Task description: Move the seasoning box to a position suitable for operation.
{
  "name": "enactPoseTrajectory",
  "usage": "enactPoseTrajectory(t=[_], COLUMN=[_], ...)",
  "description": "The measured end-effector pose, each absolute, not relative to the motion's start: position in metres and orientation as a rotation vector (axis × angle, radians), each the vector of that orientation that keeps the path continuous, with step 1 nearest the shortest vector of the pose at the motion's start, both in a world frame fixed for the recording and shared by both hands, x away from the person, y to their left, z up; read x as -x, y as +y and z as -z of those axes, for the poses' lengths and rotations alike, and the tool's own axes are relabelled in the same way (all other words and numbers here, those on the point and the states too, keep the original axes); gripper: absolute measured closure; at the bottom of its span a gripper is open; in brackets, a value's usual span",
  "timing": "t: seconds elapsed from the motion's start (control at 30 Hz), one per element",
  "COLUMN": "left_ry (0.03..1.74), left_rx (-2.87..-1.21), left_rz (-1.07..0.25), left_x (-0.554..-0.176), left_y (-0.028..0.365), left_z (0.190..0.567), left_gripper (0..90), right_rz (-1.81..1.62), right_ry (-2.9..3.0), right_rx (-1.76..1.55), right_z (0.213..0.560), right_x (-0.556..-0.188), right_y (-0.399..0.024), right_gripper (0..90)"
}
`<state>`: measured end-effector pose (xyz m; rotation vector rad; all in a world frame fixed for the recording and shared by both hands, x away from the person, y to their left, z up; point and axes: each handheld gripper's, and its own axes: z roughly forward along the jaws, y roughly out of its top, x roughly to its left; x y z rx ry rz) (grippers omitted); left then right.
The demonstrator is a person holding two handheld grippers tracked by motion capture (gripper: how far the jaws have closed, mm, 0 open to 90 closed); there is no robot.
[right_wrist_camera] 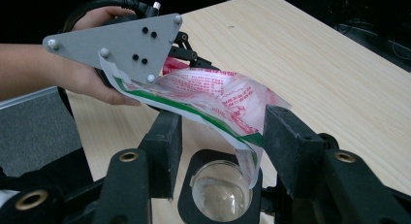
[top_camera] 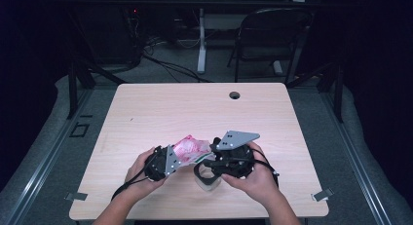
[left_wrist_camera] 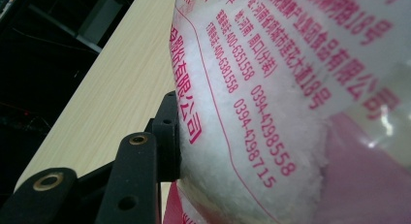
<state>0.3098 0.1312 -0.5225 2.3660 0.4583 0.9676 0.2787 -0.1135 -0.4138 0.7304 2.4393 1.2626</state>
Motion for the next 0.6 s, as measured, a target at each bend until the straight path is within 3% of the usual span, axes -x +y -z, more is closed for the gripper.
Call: enactPoseTrajectory(t=[0.6], left_ry=[0.404], left_rx=[-2.371], left_rz=[-1.048], left_x=[-0.3061], left_y=[0.1288], left_z=[0.523], left_gripper=[57.6], right_rz=[-1.271], right_ry=[2.531], right_rx=[-0.773], right_z=[0.4222], right_x=[-0.2847], right_y=[-0.113], right_gripper=[73.2])
